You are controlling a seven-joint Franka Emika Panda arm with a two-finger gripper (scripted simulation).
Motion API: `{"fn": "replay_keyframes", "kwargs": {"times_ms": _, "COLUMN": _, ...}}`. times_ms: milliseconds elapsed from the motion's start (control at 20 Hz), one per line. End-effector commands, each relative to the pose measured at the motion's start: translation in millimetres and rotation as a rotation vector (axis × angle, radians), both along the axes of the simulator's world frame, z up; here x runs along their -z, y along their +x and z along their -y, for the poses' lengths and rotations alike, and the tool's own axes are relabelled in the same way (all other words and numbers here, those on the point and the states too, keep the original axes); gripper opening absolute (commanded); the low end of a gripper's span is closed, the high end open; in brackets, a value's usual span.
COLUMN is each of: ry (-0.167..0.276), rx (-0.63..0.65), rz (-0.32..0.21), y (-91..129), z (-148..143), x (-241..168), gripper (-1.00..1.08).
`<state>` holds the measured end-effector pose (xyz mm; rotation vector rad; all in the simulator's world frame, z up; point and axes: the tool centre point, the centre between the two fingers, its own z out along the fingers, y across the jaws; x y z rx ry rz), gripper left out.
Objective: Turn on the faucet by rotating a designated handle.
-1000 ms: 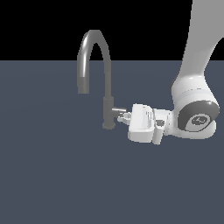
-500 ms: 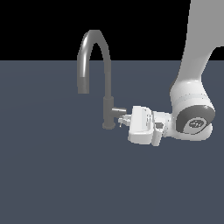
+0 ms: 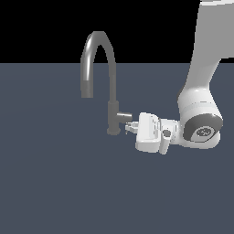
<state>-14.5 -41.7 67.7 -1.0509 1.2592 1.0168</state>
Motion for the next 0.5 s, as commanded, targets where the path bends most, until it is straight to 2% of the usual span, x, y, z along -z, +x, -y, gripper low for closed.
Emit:
{"fn": "replay_keyframes", "kwargs": {"times_ms": 0, "ry": -0.008, "rx": 0.007, "rz": -0.015, "y": 6.6, "z": -2.5, "x": 15.9, "gripper": -1.0}}
{"fn": "replay_keyframes", "kwargs": {"times_ms": 450, "ry": -0.013, "rx": 0.012, "rz": -0.043, "y": 17.0, "z": -0.5, "x": 43.4, "gripper": -1.0}}
